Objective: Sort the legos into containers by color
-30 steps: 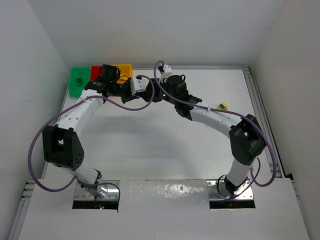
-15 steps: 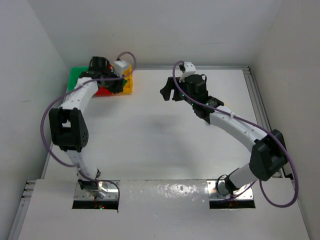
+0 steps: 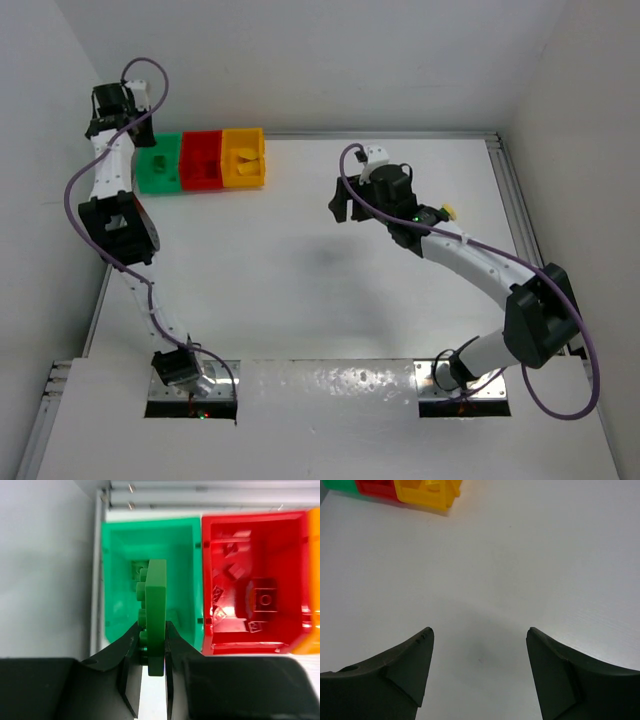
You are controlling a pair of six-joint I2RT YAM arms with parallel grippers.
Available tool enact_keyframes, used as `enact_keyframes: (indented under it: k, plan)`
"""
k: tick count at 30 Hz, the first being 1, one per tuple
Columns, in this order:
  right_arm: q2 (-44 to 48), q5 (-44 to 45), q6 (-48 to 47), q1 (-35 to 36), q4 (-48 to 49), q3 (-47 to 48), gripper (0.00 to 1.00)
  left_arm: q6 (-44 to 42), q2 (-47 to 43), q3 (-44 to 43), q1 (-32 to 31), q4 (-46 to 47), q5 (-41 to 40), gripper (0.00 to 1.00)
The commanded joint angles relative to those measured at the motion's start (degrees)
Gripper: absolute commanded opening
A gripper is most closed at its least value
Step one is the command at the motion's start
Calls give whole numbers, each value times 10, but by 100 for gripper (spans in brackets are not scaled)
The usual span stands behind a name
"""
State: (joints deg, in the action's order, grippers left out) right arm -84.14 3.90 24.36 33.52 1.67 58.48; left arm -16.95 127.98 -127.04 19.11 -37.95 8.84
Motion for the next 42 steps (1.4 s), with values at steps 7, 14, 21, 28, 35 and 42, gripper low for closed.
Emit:
enact_keyframes:
  k: [7,14,21,28,35,42]
  plan:
    - [-16,-50,-47,1,-60,118,73,11,36,40,-2,56,-41,0]
    - [-59,-62,-33,1,-100,216,72,22,37,93,-2,98,-40,0]
    - [-57,-56,-30,1,-127,260,72,12,87,58,-4,102,-56,28]
    - [-36,-43,-47,1,-156,260,72,11,47,55,-12,124,-74,60]
    - [-39,79,-34,-43,-312,286,45,12,-16,54,-15,122,-69,57]
    - [-43,139,62,-204,-403,243,85,3,-96,58,-26,79,79,56]
